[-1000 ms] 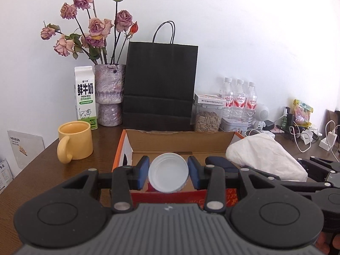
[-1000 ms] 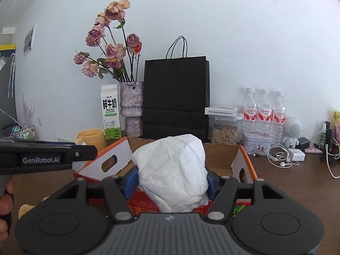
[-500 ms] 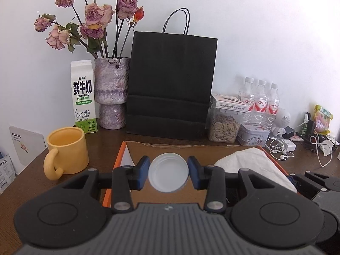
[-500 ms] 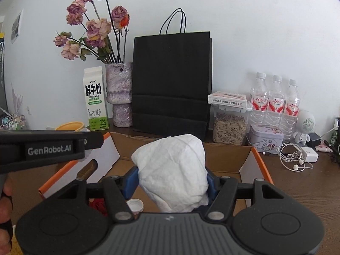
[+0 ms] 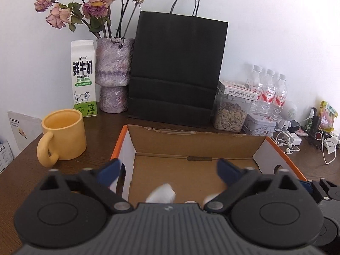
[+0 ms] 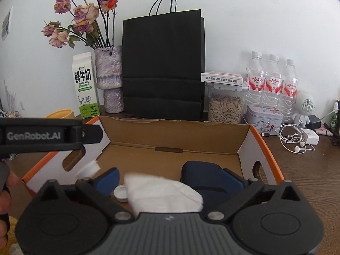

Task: Organize objects
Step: 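Open the left gripper to drop the cap while the right gripper releases the tissue, then move the left gripper to the plush sheep while the right gripper approaches the black braided cable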

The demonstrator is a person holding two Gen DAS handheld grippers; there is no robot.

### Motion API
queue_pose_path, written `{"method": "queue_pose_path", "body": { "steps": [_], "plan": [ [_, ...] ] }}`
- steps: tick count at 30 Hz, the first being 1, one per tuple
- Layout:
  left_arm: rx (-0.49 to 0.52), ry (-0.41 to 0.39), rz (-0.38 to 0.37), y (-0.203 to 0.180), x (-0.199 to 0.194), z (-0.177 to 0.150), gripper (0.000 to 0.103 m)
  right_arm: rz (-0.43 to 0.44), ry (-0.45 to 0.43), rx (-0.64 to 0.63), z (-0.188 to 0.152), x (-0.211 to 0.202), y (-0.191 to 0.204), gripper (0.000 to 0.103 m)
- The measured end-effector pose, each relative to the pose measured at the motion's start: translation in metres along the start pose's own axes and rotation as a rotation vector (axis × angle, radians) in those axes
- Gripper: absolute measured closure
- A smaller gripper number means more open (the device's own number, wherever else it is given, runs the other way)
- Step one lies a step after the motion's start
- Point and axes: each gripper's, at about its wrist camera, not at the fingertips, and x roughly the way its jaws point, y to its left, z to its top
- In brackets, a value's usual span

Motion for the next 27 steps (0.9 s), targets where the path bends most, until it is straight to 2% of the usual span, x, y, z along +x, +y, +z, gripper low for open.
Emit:
{"method": "queue_pose_path", "body": {
  "steps": [13, 27],
  "plan": [
    [0.005, 0.002, 0.006, -0.002, -0.003, 0.000, 0.000, -0.003, 0.011, 0.002, 0.000, -0.002, 0.001, 0.000],
    [-0.004, -0.035, -0.023, -0.002, -0.026, 0.004, 0.000, -0.006, -0.047, -0.021, 0.003, -0.029, 0.004, 0.000]
  ]
}}
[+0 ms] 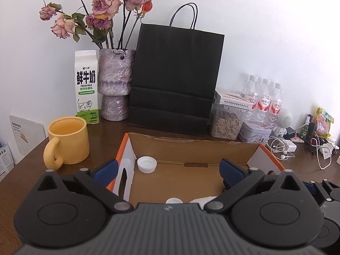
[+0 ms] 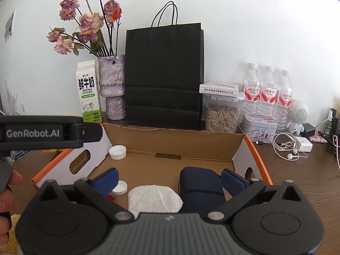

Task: Organize objects
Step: 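Move the left gripper to the plush sheep while the right gripper approaches the black braided cable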

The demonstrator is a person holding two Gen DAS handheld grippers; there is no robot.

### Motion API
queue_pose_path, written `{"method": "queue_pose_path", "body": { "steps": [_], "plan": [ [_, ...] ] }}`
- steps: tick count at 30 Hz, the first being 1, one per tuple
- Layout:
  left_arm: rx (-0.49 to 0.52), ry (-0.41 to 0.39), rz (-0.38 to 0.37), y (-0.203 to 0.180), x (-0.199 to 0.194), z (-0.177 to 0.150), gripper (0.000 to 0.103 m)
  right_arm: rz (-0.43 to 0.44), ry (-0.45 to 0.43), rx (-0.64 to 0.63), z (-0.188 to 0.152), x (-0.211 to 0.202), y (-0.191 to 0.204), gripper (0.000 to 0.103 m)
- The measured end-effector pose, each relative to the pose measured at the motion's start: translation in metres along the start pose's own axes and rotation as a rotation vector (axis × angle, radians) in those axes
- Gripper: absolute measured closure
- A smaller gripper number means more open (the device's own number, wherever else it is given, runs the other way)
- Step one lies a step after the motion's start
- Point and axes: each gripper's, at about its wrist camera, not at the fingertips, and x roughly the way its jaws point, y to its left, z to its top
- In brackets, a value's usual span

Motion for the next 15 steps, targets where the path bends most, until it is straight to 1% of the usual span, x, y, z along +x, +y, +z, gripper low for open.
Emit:
{"method": "queue_pose_path", "body": {
  "steps": [7, 15],
  "plan": [
    [0.011, -0.017, -0.023, -0.002, -0.028, -0.007, 0.000, -0.014, -0.036, -0.001, -0.006, -0.029, -0.007, 0.000],
    [0.026, -0.006, -0.015, 0.004, -0.061, -0.021, 0.000, -0.022, -0.042, -0.012, -0.021, -0.068, -0.012, 0.000]
  ]
}}
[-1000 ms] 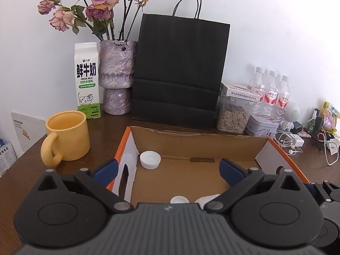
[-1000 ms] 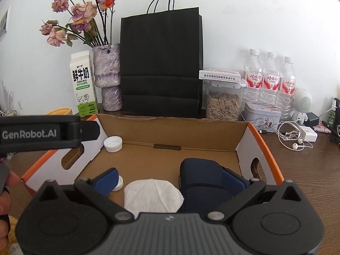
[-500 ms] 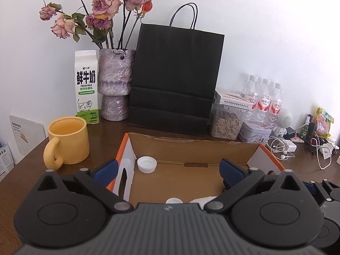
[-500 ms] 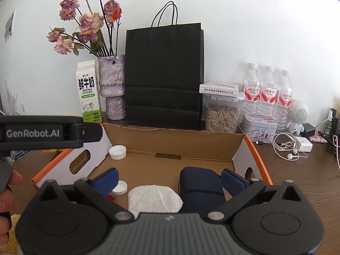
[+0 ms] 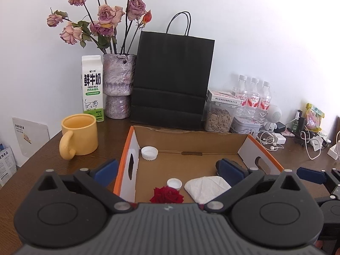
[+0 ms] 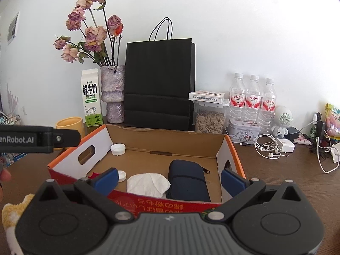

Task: Organize objects
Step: 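Move the left gripper to the plush sheep while the right gripper approaches the black braided cable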

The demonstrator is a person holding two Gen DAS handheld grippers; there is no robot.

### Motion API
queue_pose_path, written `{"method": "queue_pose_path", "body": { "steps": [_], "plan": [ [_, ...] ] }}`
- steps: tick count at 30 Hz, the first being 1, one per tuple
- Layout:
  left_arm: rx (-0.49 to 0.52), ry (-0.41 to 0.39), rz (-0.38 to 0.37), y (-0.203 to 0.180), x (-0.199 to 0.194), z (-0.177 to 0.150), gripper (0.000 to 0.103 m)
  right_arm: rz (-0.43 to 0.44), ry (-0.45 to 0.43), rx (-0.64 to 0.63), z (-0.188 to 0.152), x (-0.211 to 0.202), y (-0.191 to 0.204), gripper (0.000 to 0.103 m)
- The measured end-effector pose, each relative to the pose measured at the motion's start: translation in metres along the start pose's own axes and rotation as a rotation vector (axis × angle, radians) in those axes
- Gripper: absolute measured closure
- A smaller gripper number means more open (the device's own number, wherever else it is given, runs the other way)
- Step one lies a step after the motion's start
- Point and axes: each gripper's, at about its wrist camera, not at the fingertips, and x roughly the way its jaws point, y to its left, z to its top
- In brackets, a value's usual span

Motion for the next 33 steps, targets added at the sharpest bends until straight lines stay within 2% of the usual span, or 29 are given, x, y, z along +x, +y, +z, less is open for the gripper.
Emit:
{"method": "queue_pose_path", "body": {
  "steps": [11, 18, 29, 33],
  "plan": [
    [0.022, 0.030, 0.006, 0.019, -0.040, -0.019, 0.000, -0.019, 0.068, -0.013, -0.038, -0.049, -0.016, 0.000],
    [0.036, 0.065, 0.007, 0.032, -0.058, -0.036, 0.000, -0.026, 0.140, -0.023, -0.066, -0.072, -0.026, 0.000],
    [0.028, 0.143, 0.031, 0.051, -0.068, -0.060, 0.000, 0.022, 0.334, -0.016, -0.103, -0.063, -0.040, 0.000],
    [0.028, 0.159, 0.032, 0.054, -0.070, -0.064, 0.000, 0.038, 0.360, 0.003, -0.106, -0.052, -0.044, 0.000]
  ]
}}
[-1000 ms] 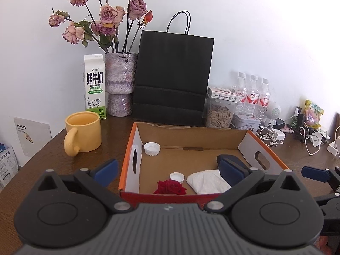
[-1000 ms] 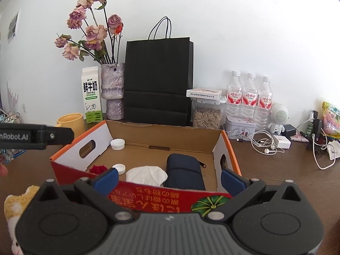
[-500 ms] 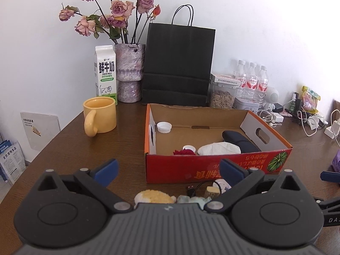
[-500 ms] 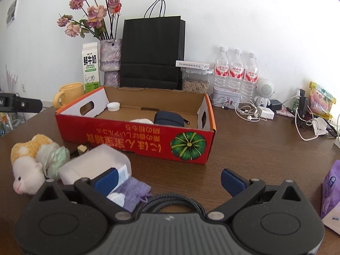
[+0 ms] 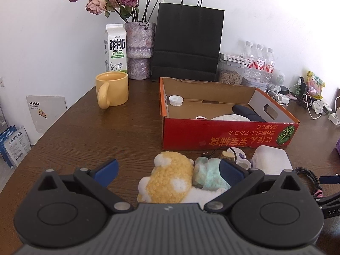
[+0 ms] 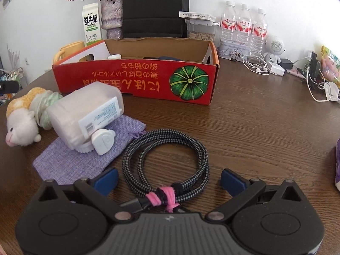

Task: Organize objects
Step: 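Move the left gripper to the plush sheep while the right gripper approaches the black braided cable, then grasp the plush sheep with the left gripper while the right gripper grasps the braided cable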

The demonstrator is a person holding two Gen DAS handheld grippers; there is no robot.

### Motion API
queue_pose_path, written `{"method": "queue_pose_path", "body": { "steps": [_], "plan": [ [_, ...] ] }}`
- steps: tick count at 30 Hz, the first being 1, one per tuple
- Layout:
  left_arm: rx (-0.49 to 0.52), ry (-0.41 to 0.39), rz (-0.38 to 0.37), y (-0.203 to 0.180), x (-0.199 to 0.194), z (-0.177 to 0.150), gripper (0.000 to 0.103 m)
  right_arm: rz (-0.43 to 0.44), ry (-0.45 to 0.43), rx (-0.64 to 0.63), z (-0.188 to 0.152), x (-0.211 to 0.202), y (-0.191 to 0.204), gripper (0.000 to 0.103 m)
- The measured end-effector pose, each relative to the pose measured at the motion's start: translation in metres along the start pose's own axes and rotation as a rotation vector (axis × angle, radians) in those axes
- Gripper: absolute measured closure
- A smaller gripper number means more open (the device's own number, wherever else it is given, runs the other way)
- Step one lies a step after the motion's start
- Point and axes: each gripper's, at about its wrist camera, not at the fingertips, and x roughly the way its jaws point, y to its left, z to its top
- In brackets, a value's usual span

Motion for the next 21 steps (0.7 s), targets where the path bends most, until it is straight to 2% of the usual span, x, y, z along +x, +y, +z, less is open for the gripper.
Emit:
{"method": "queue_pose_path", "body": {
  "steps": [7, 14, 17, 21],
  "plan": [
    [-0.005, 0.030, 0.002, 0.004, 0.003, -0.006, 0.000, 0.003, -0.016, 0.004, 0.009, 0.012, -0.001, 0.000],
    [-0.012, 0.058, 0.028, 0.009, 0.010, -0.008, 0.000, 0.005, -0.047, 0.002, 0.005, 0.010, -0.001, 0.000],
    [-0.025, 0.067, 0.047, 0.012, 0.015, -0.009, 0.000, 0.011, -0.078, -0.005, 0.001, 0.005, 0.003, 0.014],
    [-0.041, 0.078, 0.067, 0.016, 0.021, -0.009, 0.000, 0.006, -0.101, -0.007, -0.004, 0.001, 0.007, 0.014]
  ]
}}
